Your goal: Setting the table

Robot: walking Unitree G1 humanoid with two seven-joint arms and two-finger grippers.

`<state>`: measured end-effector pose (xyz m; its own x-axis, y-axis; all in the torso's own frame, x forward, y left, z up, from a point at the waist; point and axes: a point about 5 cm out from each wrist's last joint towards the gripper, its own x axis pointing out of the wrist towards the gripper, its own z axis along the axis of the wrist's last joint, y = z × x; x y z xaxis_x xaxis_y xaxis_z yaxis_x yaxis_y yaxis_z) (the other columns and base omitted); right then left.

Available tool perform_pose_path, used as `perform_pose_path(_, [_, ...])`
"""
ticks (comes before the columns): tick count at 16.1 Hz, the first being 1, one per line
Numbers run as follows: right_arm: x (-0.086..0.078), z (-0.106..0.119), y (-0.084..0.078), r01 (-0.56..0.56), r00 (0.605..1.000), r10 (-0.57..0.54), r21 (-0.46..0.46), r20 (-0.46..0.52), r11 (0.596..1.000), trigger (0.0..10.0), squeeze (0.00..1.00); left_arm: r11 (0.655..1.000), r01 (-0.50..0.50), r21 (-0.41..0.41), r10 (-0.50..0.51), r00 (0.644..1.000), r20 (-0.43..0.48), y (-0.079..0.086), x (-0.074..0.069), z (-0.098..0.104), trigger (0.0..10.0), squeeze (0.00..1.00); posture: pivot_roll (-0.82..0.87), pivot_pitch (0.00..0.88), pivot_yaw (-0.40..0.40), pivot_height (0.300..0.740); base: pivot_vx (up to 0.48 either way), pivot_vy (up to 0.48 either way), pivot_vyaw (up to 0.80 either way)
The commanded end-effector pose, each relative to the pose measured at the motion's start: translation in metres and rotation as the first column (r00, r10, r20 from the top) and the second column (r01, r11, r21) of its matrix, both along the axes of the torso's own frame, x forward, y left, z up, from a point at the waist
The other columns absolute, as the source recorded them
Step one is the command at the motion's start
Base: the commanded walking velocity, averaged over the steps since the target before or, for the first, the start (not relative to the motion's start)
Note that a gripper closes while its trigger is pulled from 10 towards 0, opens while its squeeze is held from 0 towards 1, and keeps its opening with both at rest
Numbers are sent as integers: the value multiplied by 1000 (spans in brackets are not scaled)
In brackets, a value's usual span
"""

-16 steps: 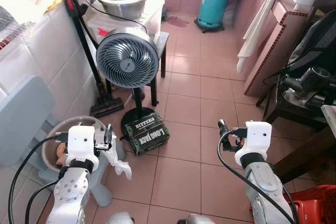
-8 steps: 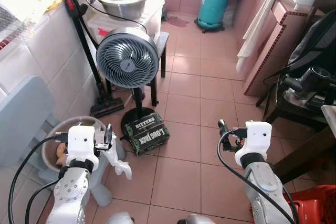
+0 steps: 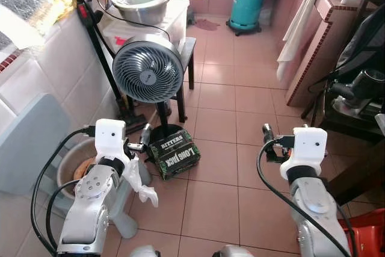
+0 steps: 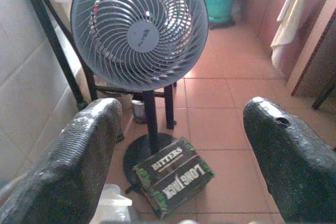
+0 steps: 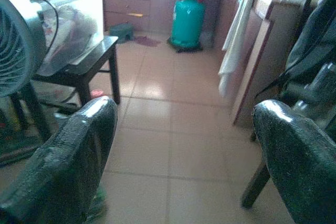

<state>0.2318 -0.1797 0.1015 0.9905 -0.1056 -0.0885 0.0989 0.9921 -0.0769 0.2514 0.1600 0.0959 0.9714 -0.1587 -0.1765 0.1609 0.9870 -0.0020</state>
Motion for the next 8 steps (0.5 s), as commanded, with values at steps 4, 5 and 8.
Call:
perform_pose_path(4, [-10,-2,-7,-21,1000,21,-13,-17,1000,10000,0,999,-53,-6,53,998,-28,8,-15,-3,10000,0,-8,0,-10,740,0,0,0])
perform_pose_path(5, [-10,-3,-7,-20,1000,20,-14,-18,1000,10000,0,998,-68,2,68,997,-27,10,-16,-4,10000,0,-6,0,-15,740,0,0,0])
perform_pose_path(8, [-10,-2,-5,-28,1000,28,2,-4,1000,10000,0,995,-103,-10,103,994,-40,10,-20,-8,10000,0,-4,0,-10,740,0,0,0])
